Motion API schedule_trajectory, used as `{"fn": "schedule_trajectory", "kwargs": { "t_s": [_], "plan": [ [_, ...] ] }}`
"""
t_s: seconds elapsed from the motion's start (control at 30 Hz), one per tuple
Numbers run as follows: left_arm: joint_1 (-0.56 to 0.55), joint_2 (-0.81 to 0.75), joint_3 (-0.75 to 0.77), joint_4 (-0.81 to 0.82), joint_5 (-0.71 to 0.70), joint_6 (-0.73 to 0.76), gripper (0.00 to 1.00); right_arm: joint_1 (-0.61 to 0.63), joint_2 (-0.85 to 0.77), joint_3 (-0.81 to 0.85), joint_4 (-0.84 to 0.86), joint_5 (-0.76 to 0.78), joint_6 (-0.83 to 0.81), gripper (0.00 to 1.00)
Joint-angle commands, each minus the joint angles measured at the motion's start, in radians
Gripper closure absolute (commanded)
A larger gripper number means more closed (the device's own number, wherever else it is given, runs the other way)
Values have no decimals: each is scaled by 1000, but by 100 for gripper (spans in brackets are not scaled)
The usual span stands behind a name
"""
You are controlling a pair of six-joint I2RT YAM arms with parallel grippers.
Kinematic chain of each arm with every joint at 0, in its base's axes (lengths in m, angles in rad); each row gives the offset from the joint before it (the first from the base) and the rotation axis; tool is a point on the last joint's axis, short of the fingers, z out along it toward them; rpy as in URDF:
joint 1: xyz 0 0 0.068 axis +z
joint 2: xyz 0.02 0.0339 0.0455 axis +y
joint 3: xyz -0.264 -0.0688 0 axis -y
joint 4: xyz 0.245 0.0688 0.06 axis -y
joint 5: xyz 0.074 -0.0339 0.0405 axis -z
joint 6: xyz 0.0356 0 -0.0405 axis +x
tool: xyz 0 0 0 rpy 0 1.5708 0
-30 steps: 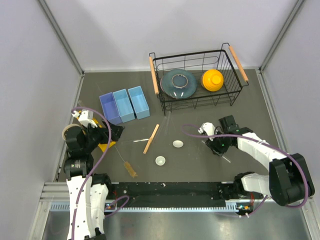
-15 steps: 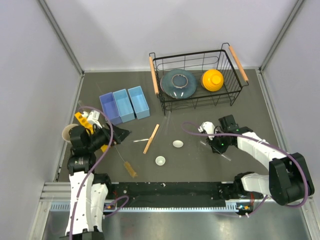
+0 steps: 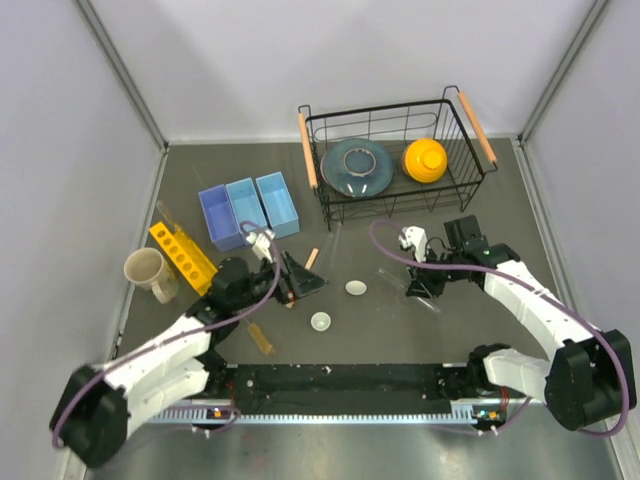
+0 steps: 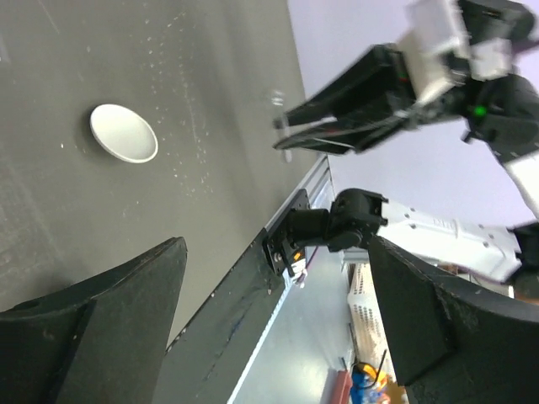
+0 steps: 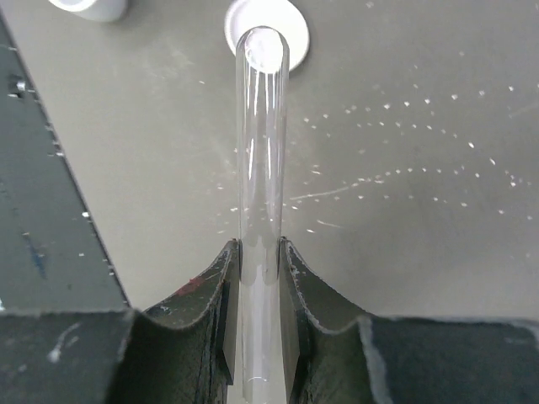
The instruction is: Organize the chemistry lab equipment
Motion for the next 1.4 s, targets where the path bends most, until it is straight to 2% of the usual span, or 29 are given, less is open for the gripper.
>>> {"fn": "schedule_trajectory", "kwargs": {
  "t_s": [0.0,0.3,0.47,0.7,0.97,1.1,1.2,1.37],
  "plan": [
    [-124,240,68,357,-192,-128,5,10,-34,66,-36,-181,23,86],
    [-245,613,274,491,-197,-188,11,11,-50,59,-44,-251,24,86],
    [-282,730,332,486,-183,-215,25,10,-59,56,-42,-264,21,86],
    [-310,767,351,511,-191,-226,42,11,-54,51,-39,-274,21,86],
    [-337,779,381,476,-197,-211,50,11,-42,45,-27,-275,23,85],
    [-348,788,383,477,-195,-220,64,11,-31,43,-19,-275,26,85],
    [-351,785,383,464,-200,-212,67,11,-30,40,-13,-274,29,85],
    [-354,744,409,356,-221,-152,79,10,-28,39,-12,-278,32,85]
  ]
}}
